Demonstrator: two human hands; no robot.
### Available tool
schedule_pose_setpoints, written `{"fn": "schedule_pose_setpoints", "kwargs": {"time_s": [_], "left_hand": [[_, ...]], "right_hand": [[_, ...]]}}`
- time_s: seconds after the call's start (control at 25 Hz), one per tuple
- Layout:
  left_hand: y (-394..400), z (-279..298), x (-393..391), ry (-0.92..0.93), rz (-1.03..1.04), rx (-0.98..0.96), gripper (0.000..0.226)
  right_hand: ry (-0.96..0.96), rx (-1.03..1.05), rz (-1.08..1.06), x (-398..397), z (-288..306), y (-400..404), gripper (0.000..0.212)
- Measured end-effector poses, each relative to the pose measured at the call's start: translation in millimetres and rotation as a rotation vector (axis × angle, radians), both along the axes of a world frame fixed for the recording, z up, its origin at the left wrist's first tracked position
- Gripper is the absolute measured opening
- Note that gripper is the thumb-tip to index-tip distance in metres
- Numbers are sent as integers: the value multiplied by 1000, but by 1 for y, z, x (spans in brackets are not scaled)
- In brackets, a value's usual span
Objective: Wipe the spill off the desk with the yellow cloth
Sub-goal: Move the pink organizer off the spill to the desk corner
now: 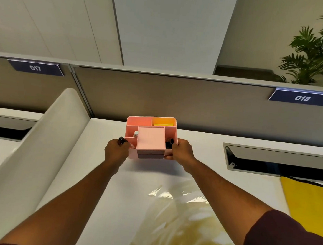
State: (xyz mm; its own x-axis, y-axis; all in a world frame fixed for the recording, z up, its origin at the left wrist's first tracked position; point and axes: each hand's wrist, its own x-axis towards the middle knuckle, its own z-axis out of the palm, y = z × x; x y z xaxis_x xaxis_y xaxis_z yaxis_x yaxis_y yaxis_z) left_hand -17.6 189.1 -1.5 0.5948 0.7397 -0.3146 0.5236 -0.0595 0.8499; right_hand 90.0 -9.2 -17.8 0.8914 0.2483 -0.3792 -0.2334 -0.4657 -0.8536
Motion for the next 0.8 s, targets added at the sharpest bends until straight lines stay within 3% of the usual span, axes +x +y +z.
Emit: {"fn": "schedule_pose_setpoints", "kwargs": {"time_s": [0.36,0.8], "left_hand": [[99,-9,-52,10,120,-25,19],[120,-32,-65,25,179,-100,28]], "right_hand": [[66,16,68,-39,-12,116,37],[88,-43,64,-51,-26,137,39]]}}
